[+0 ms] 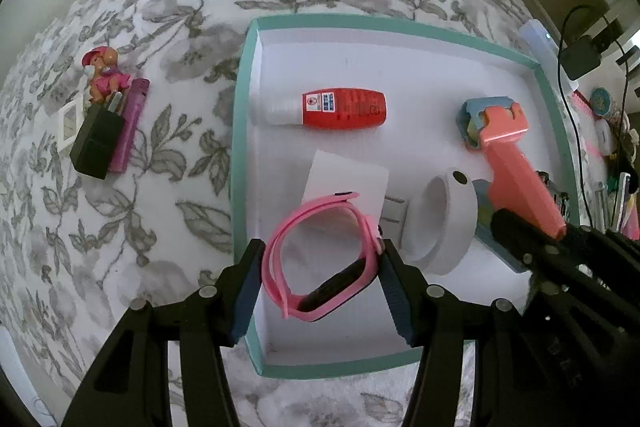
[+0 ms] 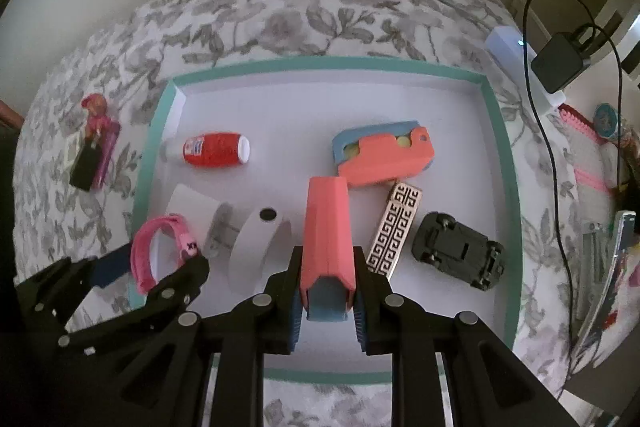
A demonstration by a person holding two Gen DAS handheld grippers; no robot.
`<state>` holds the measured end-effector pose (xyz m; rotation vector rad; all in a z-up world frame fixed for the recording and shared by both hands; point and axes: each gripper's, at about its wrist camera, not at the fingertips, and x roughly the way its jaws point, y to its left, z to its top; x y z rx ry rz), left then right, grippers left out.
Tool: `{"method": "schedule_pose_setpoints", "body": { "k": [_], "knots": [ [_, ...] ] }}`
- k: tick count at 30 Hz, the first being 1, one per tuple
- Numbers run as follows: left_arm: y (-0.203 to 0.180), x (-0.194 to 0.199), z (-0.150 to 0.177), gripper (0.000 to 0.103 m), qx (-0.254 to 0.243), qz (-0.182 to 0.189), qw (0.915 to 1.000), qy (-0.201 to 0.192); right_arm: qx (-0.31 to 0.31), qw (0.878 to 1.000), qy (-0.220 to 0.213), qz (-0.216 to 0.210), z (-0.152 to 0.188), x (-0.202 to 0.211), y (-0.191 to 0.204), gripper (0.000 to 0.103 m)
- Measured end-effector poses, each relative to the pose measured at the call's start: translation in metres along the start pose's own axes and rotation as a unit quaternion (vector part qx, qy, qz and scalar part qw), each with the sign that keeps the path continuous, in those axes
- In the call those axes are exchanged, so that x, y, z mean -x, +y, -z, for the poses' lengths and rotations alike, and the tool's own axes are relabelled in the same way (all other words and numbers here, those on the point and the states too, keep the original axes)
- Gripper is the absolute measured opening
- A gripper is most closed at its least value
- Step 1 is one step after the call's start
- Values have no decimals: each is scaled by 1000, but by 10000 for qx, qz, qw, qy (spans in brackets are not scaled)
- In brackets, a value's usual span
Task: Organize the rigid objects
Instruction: 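Open both grippers to drop the watch band and toy piece into the tray, then move the left tool to the white plastic clip while the right tool approaches the black charger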
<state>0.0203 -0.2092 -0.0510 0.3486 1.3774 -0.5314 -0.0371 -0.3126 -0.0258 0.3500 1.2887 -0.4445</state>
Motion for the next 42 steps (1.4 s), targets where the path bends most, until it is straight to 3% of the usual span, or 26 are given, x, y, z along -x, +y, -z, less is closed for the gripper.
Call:
{"method": "schedule_pose_setpoints", "body": {
  "k": [5,9,18,31,35,38,42],
  "knots": [
    [-3,-2,1,58,5,-17,10000,34,-96,9999,3,48,0,3,-3,24],
    [-2,-5,-1,67,55,-50,9999,78,-157,9998,-4,155,-1,3,-6,37],
    [9,4,-5,72,160,93,9998,-8,-242,9994,-131,193,-3,11,-7,38],
    [37,52,-11,75,464,198,9968,-614,-290,9962,-796,207,-11,50,-5,38],
    [45,63,-14,87,645,167,9943,-831,-265,9940,-1040,189,-11,65,-1,38],
    [57,69,-17,87,834,95,9921,-936,-221,9930,-1141,195,-12,70,2,38],
    [77,74,-16,88,1096,1,9889,-999,-210,9925,-1188,202,-12,70,7,54]
  ]
}}
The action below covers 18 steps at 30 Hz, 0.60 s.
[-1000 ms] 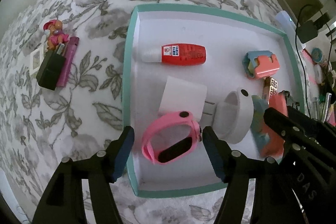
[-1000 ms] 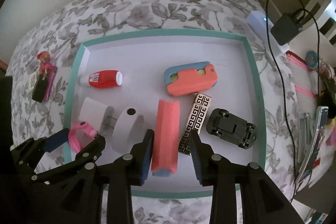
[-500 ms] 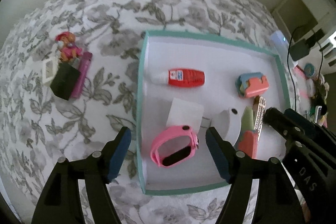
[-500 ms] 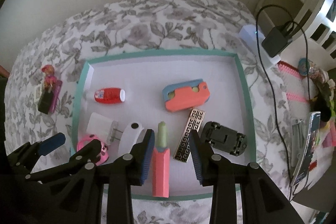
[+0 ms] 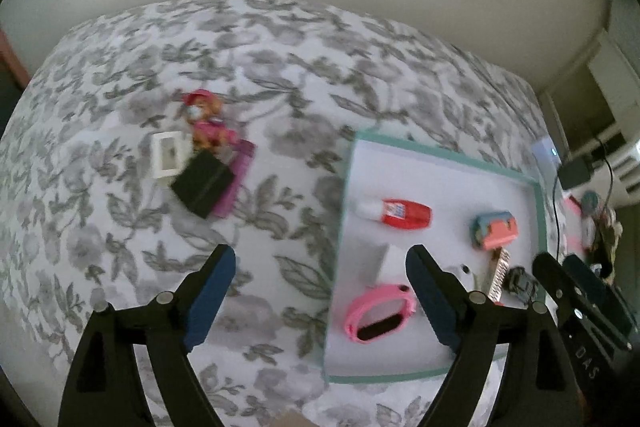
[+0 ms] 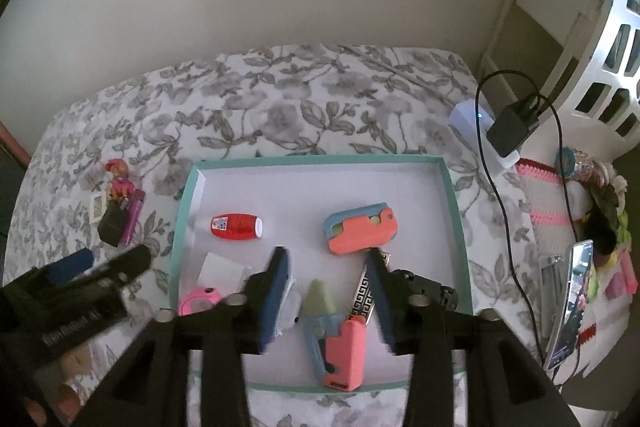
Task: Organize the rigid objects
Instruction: 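Move the left tool to the white plastic clip while the right tool approaches the black charger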
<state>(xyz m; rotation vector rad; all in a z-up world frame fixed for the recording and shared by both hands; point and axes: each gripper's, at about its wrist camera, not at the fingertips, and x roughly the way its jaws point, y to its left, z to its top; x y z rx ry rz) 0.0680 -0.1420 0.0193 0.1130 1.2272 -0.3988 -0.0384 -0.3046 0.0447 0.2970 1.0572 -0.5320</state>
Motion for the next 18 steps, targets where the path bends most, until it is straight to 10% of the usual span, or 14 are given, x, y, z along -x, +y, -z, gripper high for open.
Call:
{"method": "schedule_pose_setpoints", "body": {
  "k": [18],
  "knots": [
    [132,14,-17,88,1363,-655,9882,-251,450,9976,-184,-493,5,-20,57,103]
  ]
}}
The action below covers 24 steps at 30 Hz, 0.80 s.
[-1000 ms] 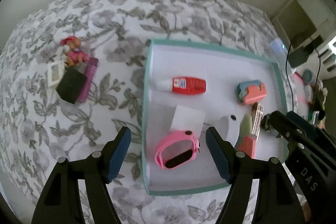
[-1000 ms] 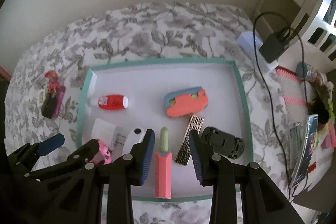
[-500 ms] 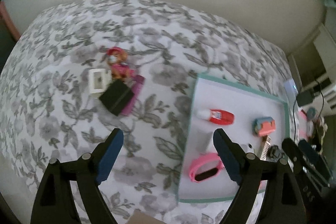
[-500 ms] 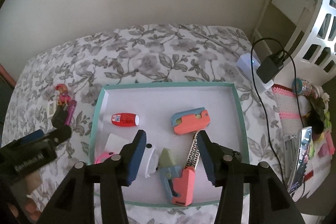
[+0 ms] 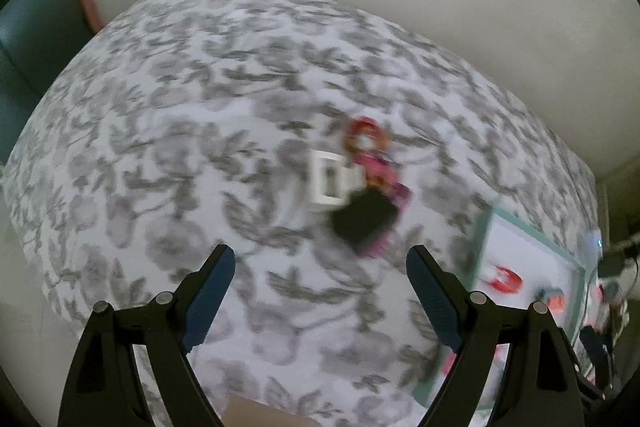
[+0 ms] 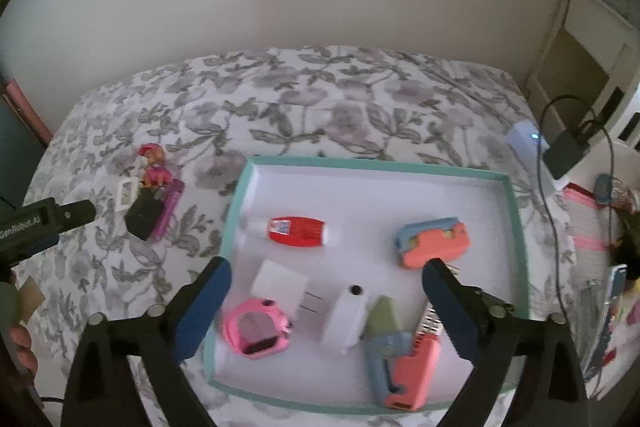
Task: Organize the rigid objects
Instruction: 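Move the left tool to the white plastic clip while the right tool approaches the black charger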
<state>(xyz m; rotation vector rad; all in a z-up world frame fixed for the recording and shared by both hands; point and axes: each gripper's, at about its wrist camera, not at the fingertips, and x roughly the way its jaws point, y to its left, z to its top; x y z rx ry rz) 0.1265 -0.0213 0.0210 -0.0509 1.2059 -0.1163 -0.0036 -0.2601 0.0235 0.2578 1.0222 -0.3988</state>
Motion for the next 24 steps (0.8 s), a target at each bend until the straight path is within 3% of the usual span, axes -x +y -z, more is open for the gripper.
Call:
{"method": "schedule_pose_setpoints", "body": {
  "k": [3,6,14,24],
  "knots": [
    [20,0,-5,90,217,-97,9997,-40,-13,9996,-43,-290,-2,-4,10,103],
    [36,-1,-9,98,421,-147,9990,-76,9,9989,-68,-454,-4,-8,21,103],
    [55,-9,-21,98,552,-259,9981,-72,440,9965,-215,-676,-15,-15,65,103],
    [65,-36,-40,98,603,-348,9976,65,946,9924,-96,-780,-22,-46,117,103]
  ]
}}
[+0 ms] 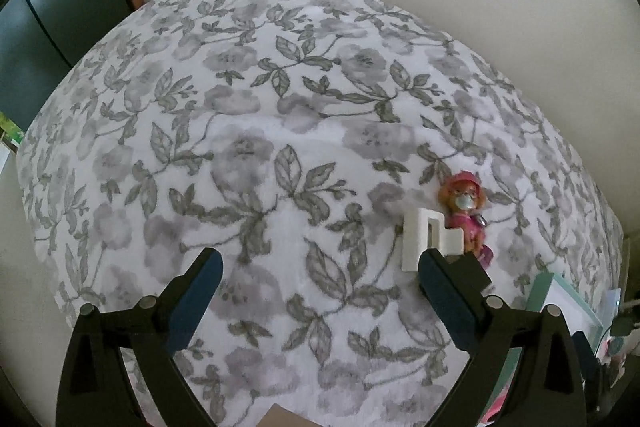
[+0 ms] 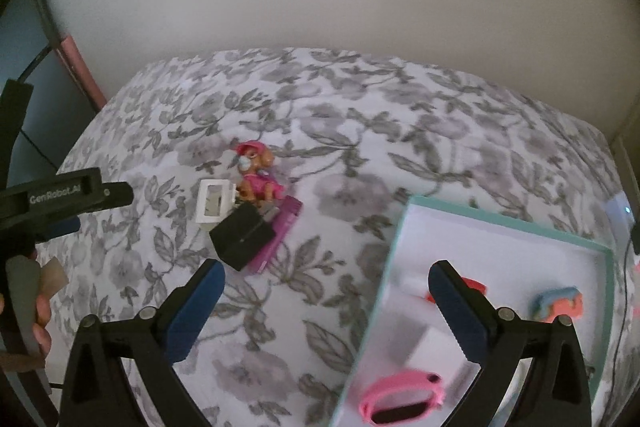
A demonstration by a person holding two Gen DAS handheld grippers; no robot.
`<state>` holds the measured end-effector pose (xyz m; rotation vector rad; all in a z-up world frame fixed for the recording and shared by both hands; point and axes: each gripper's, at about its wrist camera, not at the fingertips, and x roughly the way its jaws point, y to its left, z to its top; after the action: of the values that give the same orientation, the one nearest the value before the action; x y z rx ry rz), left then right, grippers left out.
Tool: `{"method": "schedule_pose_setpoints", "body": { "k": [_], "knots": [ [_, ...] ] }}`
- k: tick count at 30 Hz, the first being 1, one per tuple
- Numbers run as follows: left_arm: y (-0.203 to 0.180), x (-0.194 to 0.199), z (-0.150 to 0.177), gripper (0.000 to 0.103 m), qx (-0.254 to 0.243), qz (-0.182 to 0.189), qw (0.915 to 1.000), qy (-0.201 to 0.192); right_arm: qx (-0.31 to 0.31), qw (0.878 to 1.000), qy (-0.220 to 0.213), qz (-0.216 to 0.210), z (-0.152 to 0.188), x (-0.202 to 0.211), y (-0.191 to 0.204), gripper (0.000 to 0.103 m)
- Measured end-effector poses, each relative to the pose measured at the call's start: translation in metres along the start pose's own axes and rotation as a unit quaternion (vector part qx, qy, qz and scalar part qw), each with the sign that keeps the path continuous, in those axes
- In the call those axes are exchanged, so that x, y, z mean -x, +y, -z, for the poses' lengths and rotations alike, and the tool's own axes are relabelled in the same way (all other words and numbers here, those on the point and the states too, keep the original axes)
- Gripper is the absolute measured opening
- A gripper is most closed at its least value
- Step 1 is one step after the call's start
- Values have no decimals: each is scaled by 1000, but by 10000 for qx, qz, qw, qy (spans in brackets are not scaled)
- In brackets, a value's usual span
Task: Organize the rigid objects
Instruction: 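Move the left tool to the white plastic clip while the right tool approaches the black charger, then close the left gripper on the white clip while the right gripper grasps the black charger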
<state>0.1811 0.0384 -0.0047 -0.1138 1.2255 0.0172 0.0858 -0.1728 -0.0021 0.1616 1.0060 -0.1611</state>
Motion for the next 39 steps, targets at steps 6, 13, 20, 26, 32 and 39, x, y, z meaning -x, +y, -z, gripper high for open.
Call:
{"method": "schedule_pose_setpoints", "body": {
  "k": [6,13,20,26,32,39],
  "knots": [
    [-3,-17,-8,98,-59,-85,9999,61,173,9998,79,-83,-8,-28,17,103],
    [-12,-37,-13,98,-197,-255,9993,172,230,9994,228,-142,-9,-57,24,103],
    [-21,-45,-10,98,-356,-325,9986,237,279,9990,270,-240,-10,-70,25,103],
    [-20,-49,-9,98,-354,-382,9983,274,586,9975,263,-295,-9,-75,39,103],
    [-17,-56,-8,98,-301,-398,9981,358,1028,9943,244,-120,-2,-87,54,103],
    [-18,-61,-8,98,-281,-326,9983,389,1039,9942,127,-256,-3,-91,60,83]
  ]
}}
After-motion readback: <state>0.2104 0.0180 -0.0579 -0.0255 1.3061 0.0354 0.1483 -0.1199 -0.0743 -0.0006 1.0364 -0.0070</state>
